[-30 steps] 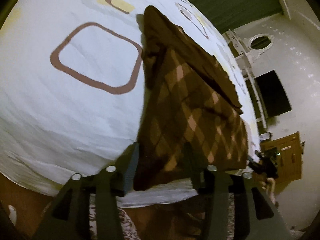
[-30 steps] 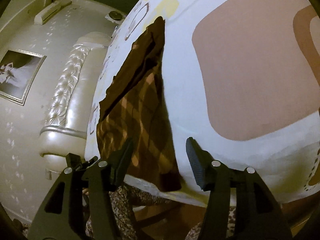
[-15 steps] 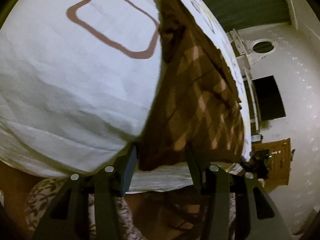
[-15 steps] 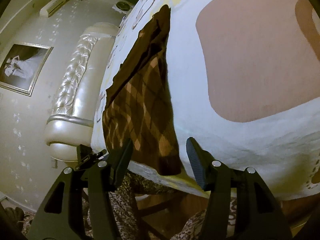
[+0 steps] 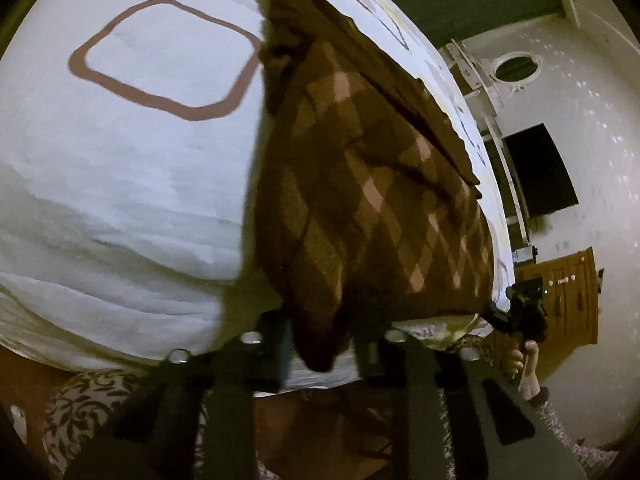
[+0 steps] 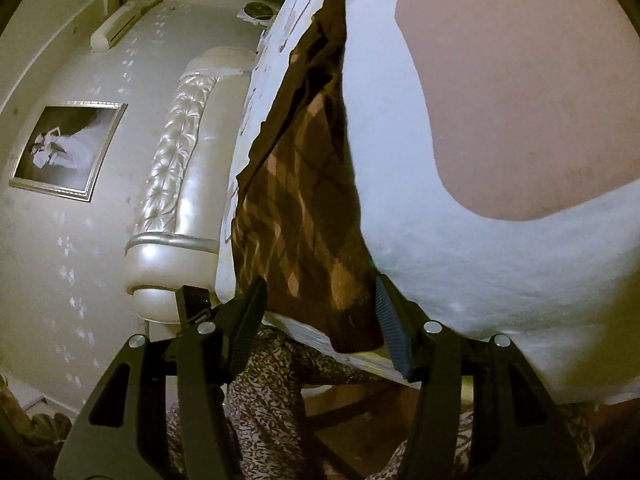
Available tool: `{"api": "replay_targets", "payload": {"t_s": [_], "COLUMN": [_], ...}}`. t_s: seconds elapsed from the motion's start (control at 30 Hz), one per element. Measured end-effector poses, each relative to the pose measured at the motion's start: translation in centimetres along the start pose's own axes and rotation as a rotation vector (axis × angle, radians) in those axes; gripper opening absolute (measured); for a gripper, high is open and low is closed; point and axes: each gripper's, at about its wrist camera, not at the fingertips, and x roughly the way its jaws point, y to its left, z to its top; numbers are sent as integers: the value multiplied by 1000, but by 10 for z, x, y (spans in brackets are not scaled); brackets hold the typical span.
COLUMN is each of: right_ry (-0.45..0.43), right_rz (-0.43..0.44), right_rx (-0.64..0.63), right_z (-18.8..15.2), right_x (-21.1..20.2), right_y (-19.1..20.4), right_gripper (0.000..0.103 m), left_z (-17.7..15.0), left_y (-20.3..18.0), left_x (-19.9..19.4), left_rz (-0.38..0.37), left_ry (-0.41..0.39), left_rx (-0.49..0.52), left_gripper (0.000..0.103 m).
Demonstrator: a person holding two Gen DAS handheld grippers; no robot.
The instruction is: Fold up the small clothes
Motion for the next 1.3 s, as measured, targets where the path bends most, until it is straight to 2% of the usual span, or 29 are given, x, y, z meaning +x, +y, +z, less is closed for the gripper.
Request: {"api": "replay_targets", "payload": {"t_s": [0.1, 0.17, 0.23, 0.3, 0.4, 0.53, 0.77, 1.0, 1.17, 1.3], "right_ry": [30, 52, 67, 69, 62, 43, 32, 27, 25, -6], "right_rz": [-20, -39, -59, -79, -100, -72, -9, 59, 96, 158], "right_rx": [-14, -26, -37, -50, -68, -82, -116, -100, -84, -80], "right_z": [1, 1, 1, 0, -2, -6, -27, -54, -64, -56], "right_x": [9, 17, 23, 25, 24, 17, -2, -23, -34, -38], "right_y": [-1, 1, 4, 7, 12, 26, 56, 71, 75, 84], "right_gripper": [29, 21, 16, 6, 5, 5, 5, 5, 5, 5], "left_z": [1, 2, 4, 4, 2, 2, -3, -24, -32, -20], "left_y": [0, 5, 12, 19, 17, 4, -12, -25, -24, -27], "left_x": [4, 5, 5, 4, 0, -12, -50, -90, -97, -102], "left_rz": [16, 9, -23, -53, -34, -12, -97, -173, -265, -310], "left_ry": [0, 3, 1, 1, -3, -40, -93, -126, -146, -189], "left_rx": [-1, -23, -90, -137, -99, -42, -48, -46, -113, -147], "left_gripper": [15, 15, 15, 15, 11, 8, 7, 7, 7, 7]}}
